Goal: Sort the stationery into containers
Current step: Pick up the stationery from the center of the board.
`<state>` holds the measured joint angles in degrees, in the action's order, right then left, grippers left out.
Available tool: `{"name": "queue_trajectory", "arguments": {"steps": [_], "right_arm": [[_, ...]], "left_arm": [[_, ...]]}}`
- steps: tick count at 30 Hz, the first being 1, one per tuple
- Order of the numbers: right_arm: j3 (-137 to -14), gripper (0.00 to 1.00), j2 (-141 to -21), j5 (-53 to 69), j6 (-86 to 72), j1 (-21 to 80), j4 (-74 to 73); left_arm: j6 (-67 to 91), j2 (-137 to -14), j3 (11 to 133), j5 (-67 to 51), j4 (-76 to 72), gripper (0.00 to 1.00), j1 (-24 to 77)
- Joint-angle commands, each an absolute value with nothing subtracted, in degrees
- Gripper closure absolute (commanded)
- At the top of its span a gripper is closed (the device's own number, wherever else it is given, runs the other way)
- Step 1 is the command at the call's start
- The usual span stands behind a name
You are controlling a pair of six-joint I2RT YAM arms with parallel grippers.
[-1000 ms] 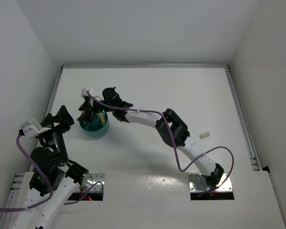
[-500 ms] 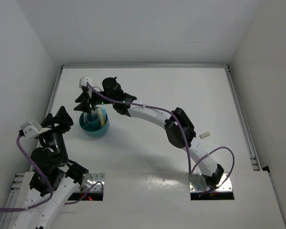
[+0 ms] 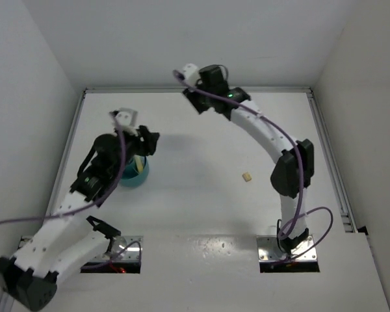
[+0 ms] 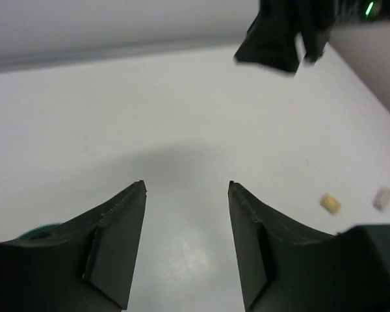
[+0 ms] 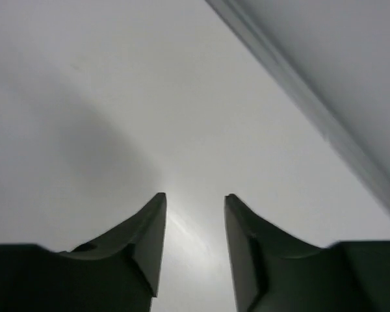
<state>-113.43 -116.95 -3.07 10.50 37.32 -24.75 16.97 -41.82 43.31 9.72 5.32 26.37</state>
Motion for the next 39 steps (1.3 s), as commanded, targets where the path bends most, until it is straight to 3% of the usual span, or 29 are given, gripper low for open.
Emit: {"name": "queue_trajectory", "arguments": {"steps": [1,2,3,4,5,6,8,9,11,13,14,16,20,28,39], "right_arm": [[-108.1,0.63,-111.1,-5.7,15.0,28.8,-45.6],[-108.1,1.0,-110.4,-3.9,15.0,26.6,-49.0],[-107.3,1.0,-109.7,0.2,15.0,22.6,-52.0],[-103.7,1.0,-108.6,2.4,15.0,21.1,-55.1],[-100.6,0.94,-105.4,5.3,15.0,20.0,-55.1],[-93.9,0.73,-104.1,5.4,15.6,19.3,-55.1],[-85.9,0.46,-101.2,5.4,13.7,19.3,-54.2],[-83.5,0.41,-101.2,5.4,13.7,19.3,-53.2],[-78.6,0.3,-99.8,3.3,10.1,19.3,-50.6],[-76.1,0.3,-99.2,3.3,8.0,19.3,-49.9],[-73.8,0.3,-99.2,4.6,8.0,19.3,-48.9],[-71.9,0.33,-99.2,5.1,6.4,19.9,-48.3],[-69.4,0.42,-101.3,4.6,3.5,20.5,-44.8],[-70.8,0.56,-107.7,5.1,0.9,20.0,-43.6],[-70.9,0.57,-109.4,-1.4,-1.1,20.0,-43.1]], "left_arm": [[16.1,-53.6,48.8,-12.7,8.1,0.41,25.9],[16.1,-55.8,49.9,-14.1,8.1,0.41,26.7],[16.1,-57.9,52.4,-14.7,8.1,0.41,27.5],[16.1,-61.7,53.9,-14.2,8.6,0.64,29.3],[15.2,-63.6,57.0,-13.5,9.5,0.91,30.2],[15.2,-67.1,58.6,-11.8,10.4,1.0,30.8],[15.2,-69.2,60.5,-11.8,11.0,1.0,31.6],[15.2,-69.3,60.5,-11.8,11.0,1.0,31.6],[15.2,-68.9,60.5,-11.3,11.0,0.69,31.6],[15.2,-66.3,57.5,-7.6,11.0,0.44,31.6],[14.7,-64.6,56.5,-6.3,10.5,0.34,31.6],[14.7,-59.1,54.1,-2.1,9.8,0.25,31.6],[14.1,-52.6,51.9,4.5,8.3,0.24,31.6],[13.4,-51.4,50.9,4.0,8.3,0.24,31.6],[13.4,-49.7,50.9,4.6,8.3,0.24,31.6]]}}
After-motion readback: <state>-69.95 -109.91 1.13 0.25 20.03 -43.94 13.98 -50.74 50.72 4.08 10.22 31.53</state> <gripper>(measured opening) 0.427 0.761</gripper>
